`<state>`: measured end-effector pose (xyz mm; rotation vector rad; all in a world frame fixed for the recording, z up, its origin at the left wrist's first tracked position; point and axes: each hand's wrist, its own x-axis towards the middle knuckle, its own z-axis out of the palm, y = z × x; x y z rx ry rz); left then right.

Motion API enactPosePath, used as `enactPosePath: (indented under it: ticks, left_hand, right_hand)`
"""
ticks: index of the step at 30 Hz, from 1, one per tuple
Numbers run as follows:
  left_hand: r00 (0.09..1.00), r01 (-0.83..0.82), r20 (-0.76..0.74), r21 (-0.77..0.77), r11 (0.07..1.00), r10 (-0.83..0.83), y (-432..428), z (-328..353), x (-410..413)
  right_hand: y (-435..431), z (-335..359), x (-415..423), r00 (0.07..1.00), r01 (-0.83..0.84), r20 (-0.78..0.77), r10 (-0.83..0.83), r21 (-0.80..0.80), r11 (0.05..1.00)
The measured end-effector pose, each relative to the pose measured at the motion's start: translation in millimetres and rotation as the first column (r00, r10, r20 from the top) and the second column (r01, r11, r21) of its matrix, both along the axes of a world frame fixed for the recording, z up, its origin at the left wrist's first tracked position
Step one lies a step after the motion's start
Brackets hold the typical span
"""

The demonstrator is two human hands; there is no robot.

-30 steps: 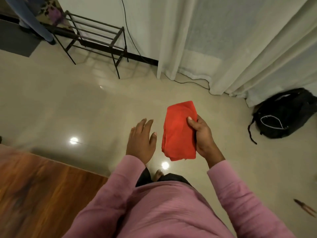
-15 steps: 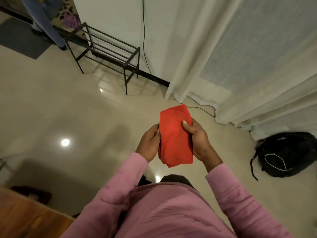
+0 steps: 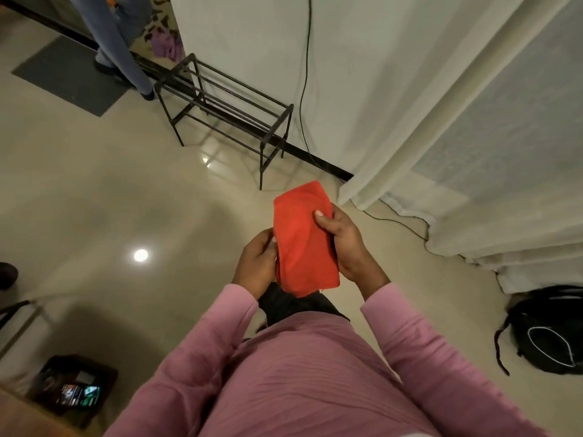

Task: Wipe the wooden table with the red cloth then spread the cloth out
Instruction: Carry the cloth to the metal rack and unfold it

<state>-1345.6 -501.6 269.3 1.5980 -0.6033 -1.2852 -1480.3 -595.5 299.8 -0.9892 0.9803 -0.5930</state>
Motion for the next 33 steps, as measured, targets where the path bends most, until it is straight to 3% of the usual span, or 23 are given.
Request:
enactPosePath:
  ticks: [4, 8, 15, 23, 33]
  left_hand:
    - [0.914, 0.013, 0.404, 0.04, 0.999, -0.028, -30, -10, 53]
    - [0.795, 0.109, 0.591, 0.08, 0.991, -0.135, -67, -1, 102]
    - [0.726, 0.187, 0.636, 0.181, 0.966, -0.26, -133, 5, 178]
    - [0.742, 0.306, 0.584, 0.14, 0.942, -0.328, -200, 3, 259]
    - [0.606, 0.616, 0.551, 0.132, 0.777, -0.574, -264, 5, 412]
  right_hand:
    - [-39, -12, 37, 1.0, 0.025, 0.013, -0.025, 0.029, 0.999]
    - [-82, -17, 74, 0.993, 0.108, 0.034, -0.111, 0.084, 0.991]
    - [-145, -19, 141, 0.981, 0.182, 0.037, -0.188, 0.124, 0.975]
    - [-177, -13, 221, 0.96, 0.272, 0.033, -0.278, 0.125, 0.954]
    - [-181, -11, 371, 0.836, 0.543, 0.025, -0.548, 0.107, 0.833]
